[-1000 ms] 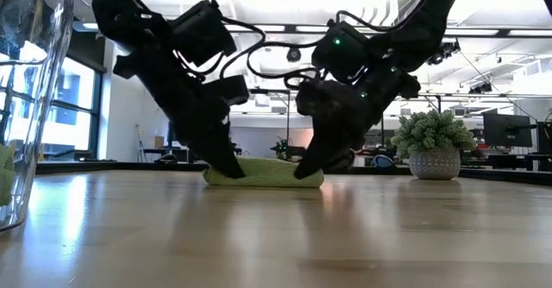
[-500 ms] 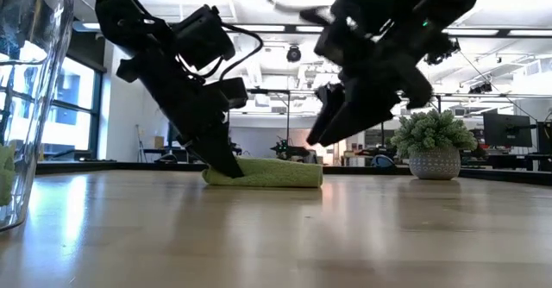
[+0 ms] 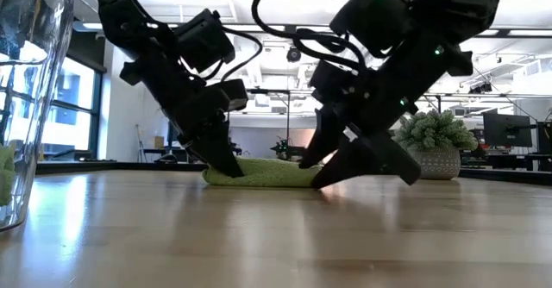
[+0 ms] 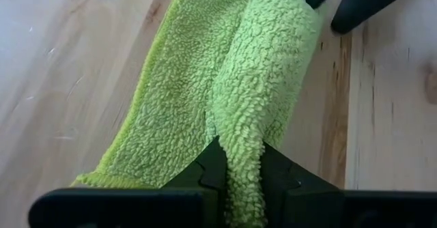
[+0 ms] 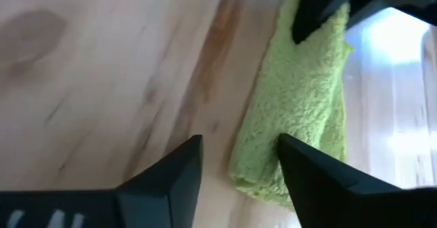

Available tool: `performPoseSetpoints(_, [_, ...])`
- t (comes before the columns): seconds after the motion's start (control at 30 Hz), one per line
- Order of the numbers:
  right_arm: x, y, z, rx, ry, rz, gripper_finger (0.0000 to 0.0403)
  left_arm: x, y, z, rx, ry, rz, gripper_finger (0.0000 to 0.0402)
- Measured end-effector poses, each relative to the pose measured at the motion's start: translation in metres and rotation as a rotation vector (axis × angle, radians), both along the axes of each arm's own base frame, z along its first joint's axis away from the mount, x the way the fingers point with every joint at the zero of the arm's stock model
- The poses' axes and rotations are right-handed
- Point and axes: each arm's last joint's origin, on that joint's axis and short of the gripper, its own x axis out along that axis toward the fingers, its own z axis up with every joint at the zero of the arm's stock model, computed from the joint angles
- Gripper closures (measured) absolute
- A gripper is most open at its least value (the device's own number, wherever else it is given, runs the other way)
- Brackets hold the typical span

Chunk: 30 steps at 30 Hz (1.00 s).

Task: Roll microfiber towels into tight, uniform cylinder then place into a basket
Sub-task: Roll the light green microfiber cloth

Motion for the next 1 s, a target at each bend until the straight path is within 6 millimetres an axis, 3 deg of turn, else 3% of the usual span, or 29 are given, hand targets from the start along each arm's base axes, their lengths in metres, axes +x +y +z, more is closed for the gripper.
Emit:
performPoseSetpoints(0.2, [0.003,-0.012,0.001,0.055,-0.034,-0.086,0.0184,0.0,0.0,0.0,-0.01,-0.003,-0.01,0.0364])
performPoseSetpoints(0.4, [0.006,-0.031,-0.008,0.232,-0.036,-0.208,0.0195,0.0,-0.001,0.0,0.027,-0.001,-0.06,0.0364])
performPoseSetpoints(0.6, [0.009,-0.04,-0.021,0.356,-0.009,-0.26,0.0262,0.0,0.0,0.001,0.085,0.005,-0.076,0.0356])
performPoseSetpoints(0.87, [0.009,-0.052,-0.021,0.502,-0.018,-0.354,0.0376,-0.008,-0.003,0.019,0.135,0.011,-0.149,0.029])
performPoseSetpoints(1.0, [0.01,-0.06,-0.021,0.649,-0.017,-0.395,0.0395,-0.016,-0.009,0.028,0.208,0.069,-0.193,0.0264])
